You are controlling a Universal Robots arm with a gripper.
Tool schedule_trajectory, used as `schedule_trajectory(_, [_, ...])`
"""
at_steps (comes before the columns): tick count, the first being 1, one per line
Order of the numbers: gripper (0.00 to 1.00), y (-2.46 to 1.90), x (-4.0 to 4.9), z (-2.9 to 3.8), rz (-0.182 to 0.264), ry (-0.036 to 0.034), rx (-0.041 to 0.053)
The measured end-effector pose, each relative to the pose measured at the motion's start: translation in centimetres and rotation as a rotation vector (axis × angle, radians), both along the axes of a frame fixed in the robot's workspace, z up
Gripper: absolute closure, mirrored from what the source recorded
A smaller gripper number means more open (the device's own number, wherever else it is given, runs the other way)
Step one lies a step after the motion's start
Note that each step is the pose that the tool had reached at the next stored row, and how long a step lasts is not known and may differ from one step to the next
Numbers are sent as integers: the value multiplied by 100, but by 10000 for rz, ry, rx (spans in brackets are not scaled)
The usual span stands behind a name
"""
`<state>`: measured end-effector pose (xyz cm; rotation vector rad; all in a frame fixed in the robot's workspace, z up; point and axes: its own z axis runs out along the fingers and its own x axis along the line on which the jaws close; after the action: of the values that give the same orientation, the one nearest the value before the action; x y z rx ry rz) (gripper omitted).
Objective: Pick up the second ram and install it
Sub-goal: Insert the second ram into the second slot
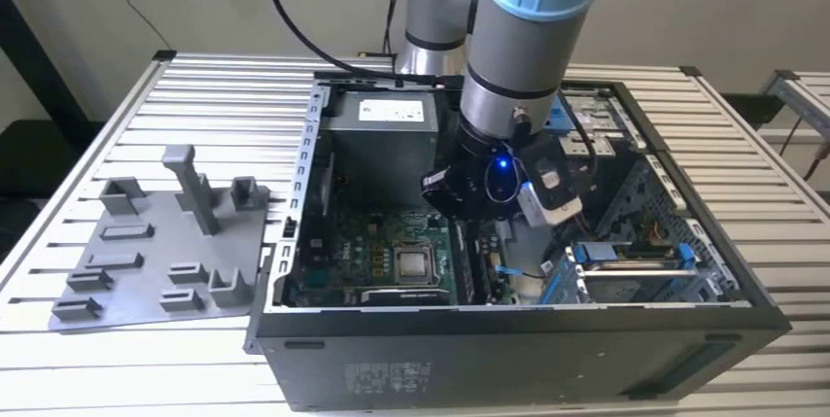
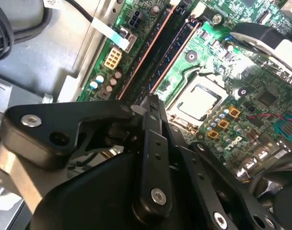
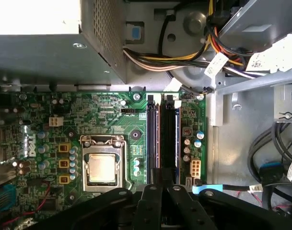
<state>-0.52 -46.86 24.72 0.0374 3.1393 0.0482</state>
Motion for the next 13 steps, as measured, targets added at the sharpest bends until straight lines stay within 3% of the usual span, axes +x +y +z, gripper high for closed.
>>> schedule_trajectory(13, [89, 0, 0, 0, 0, -2, -1])
